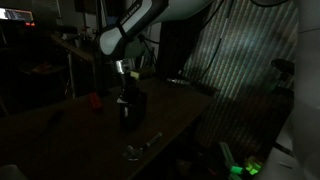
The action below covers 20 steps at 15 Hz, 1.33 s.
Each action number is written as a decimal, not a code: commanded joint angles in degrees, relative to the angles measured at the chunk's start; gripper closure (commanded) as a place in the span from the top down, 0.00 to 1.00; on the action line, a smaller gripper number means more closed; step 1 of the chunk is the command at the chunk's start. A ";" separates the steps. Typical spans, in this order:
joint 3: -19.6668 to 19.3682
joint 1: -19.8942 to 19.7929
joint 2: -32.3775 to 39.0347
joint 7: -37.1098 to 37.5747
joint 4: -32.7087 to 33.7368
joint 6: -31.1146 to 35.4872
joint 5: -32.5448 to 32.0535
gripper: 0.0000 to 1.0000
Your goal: Put the white towel in the black box
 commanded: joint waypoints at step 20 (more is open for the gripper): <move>1.05 0.21 -10.87 -1.05 0.96 1.03 0.21 0.00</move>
